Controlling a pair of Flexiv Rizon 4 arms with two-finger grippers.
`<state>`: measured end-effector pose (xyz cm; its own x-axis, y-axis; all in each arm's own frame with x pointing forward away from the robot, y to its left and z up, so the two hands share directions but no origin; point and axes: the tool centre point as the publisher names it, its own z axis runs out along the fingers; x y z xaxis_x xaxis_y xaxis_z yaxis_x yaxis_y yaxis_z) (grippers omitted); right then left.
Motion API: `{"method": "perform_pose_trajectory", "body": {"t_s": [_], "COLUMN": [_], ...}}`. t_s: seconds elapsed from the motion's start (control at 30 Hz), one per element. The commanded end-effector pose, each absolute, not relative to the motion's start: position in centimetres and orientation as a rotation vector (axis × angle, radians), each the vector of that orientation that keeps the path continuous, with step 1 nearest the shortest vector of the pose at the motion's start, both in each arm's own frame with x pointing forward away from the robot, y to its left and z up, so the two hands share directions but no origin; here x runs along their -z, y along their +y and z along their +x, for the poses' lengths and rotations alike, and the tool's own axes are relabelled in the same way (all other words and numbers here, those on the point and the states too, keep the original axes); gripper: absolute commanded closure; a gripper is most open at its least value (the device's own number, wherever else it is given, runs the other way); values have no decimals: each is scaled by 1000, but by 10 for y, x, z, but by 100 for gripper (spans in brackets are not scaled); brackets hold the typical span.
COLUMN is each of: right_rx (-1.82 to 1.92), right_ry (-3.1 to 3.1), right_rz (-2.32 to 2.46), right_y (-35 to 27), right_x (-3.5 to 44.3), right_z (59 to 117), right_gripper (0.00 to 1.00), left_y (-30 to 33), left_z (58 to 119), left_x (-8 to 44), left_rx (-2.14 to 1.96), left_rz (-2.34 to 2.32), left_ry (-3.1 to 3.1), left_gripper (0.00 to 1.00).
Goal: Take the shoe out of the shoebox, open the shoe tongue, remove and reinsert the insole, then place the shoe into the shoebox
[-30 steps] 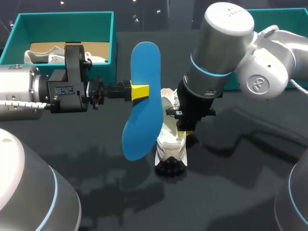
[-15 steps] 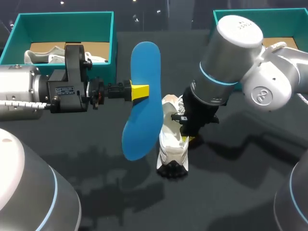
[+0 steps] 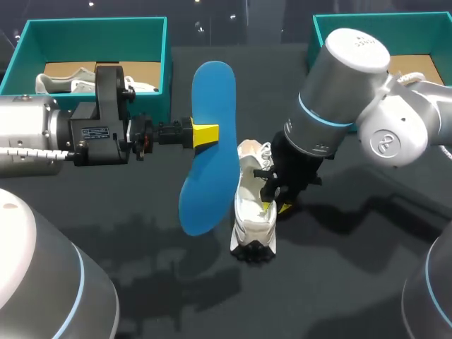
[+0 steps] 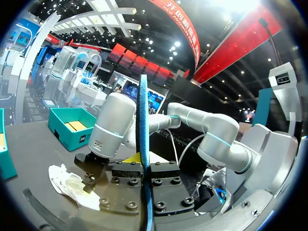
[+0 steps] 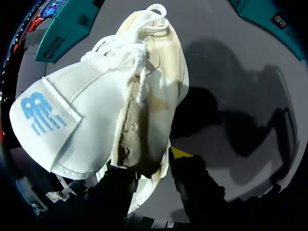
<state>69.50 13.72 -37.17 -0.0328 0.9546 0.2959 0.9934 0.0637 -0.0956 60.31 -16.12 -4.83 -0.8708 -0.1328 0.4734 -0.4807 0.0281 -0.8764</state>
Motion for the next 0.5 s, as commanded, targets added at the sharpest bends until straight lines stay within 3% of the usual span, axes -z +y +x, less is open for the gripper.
{"method": "perform_pose_trajectory", "body": {"t_s": [0.03,0.23,0.5], "right_rx": [209,258,258], "right_ry": [-2034,-1813,-1813], "right_rz": [-1947,-1777,-1777], "right_y": [131,124,124], "right_x": [360,331,331], "right_z": [696,697,697], "right_gripper": [0,0,0], "left_y": [-162,-162,-162], "left_z": [603,603,603], "left_x": [49,49,49], "left_rx": [-1925,-1925,-1925], "left_rz": [633,633,633], "left_ry": [-2045,-2045,-2045], "left_gripper": [100,100,100]}}
